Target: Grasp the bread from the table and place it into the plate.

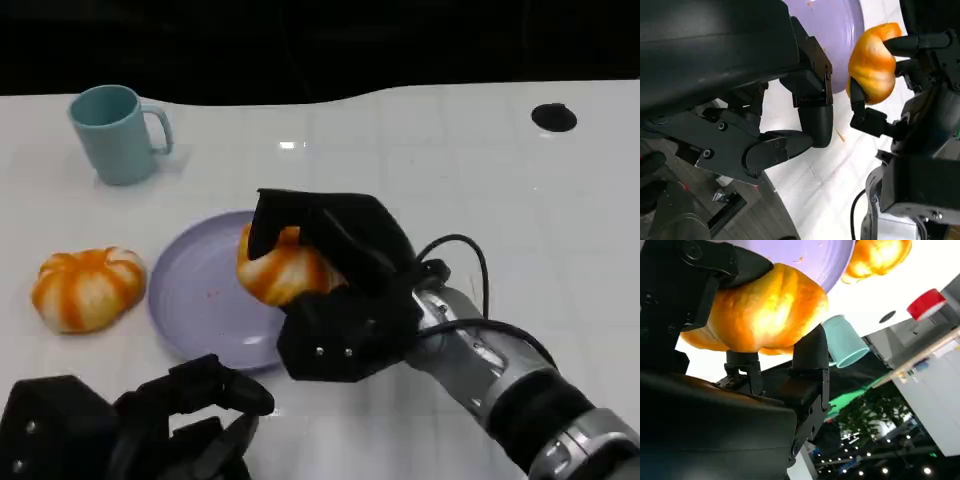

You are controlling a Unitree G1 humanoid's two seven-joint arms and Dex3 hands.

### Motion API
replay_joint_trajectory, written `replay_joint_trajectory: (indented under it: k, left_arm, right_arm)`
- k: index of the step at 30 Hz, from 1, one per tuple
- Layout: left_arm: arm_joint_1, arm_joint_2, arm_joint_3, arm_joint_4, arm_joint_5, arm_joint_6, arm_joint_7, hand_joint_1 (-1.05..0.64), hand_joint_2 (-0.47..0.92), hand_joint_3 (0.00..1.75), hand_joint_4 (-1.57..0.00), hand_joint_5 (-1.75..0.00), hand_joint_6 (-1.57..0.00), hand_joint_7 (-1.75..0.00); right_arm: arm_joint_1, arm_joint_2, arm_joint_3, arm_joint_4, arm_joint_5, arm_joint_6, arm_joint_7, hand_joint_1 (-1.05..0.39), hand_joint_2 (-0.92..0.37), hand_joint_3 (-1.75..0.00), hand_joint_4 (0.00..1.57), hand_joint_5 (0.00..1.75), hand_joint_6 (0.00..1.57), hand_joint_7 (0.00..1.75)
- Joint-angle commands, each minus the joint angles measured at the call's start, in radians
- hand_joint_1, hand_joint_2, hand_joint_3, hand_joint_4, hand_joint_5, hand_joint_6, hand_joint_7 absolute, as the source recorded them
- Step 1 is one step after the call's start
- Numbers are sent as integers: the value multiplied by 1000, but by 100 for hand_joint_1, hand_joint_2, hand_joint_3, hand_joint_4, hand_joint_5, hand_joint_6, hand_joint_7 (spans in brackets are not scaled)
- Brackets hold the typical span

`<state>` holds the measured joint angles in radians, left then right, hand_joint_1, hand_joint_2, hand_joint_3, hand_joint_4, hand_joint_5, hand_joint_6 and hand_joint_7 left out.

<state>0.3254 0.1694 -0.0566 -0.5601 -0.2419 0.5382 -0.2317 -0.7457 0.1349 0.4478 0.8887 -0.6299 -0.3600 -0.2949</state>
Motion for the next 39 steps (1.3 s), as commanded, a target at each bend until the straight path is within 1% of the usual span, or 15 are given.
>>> replay_joint_trajectory:
  k: [1,3,4,5,7,8,10,13,14,17,21,24,32,35,39]
  left_arm:
    - [5,1,-4,2,16,-18,14,-25,76,79,-69,-175,-60,-135]
    - [6,2,-7,2,26,-21,16,-25,76,79,-69,-175,-60,-134]
    - [7,2,-8,1,31,-24,15,-25,76,79,-68,-175,-60,-134]
    - [9,2,-9,1,35,-25,14,-25,76,79,-68,-175,-60,-134]
    - [10,7,-12,2,45,-35,10,-26,76,79,-68,-175,-60,-134]
    - [10,8,-13,2,47,-36,10,-26,76,79,-68,-175,-60,-134]
    - [11,6,-13,4,49,-41,9,-26,76,80,-68,-175,-60,-134]
    - [13,2,-11,7,42,-45,7,-26,76,80,-69,-175,-60,-134]
    - [13,1,-11,8,41,-46,7,-26,76,80,-69,-175,-60,-134]
    - [12,5,-12,12,44,-52,4,-27,75,80,-69,-175,-60,-133]
    - [11,5,-14,12,47,-53,8,-28,75,80,-69,-175,-60,-133]
    - [12,0,-10,13,37,-52,5,-27,75,81,-68,-175,-60,-133]
    - [9,4,-14,22,47,-63,6,-27,75,81,-67,-175,-60,-133]
    - [5,1,-11,29,41,-66,4,-28,75,81,-66,-175,-60,-133]
    - [4,-4,-10,27,35,-56,8,-28,74,81,-67,-175,-60,-133]
  right_arm:
    - [-47,22,5,33,24,58,63,-20,-57,-82,69,137,77,80]
    - [-61,15,25,36,9,81,105,-22,-65,-66,58,112,68,60]
    - [-68,9,39,34,-2,97,130,-26,-72,-55,42,86,58,46]
    - [-74,5,52,32,-13,115,148,-30,-78,-45,37,69,55,35]
    - [-82,1,70,25,-27,147,175,-37,-88,-26,29,44,50,15]
    - [-85,-1,78,22,-32,161,186,-39,-90,-21,27,39,48,11]
    - [-91,-3,88,18,-36,185,220,-45,-91,-18,23,34,44,5]
    - [-94,-8,99,-2,-36,229,286,-59,-92,-19,10,28,27,0]
    - [-92,-10,103,-11,-37,238,297,-62,-92,-19,7,27,25,0]
    - [-87,-16,111,-37,-39,261,323,-71,-92,-17,1,25,18,0]
    - [-79,-24,119,-72,-43,289,359,-79,-92,-19,0,20,15,0]
    - [-63,-36,120,-112,-39,301,385,-81,-92,-21,0,16,14,0]
    - [-27,-65,115,-194,-29,309,409,-84,-92,-22,0,17,12,0]
    - [29,-116,95,-322,-12,303,441,-83,-92,-23,1,18,12,0]
    - [98,-177,87,-459,-11,297,467,-82,-92,-24,2,21,12,0]
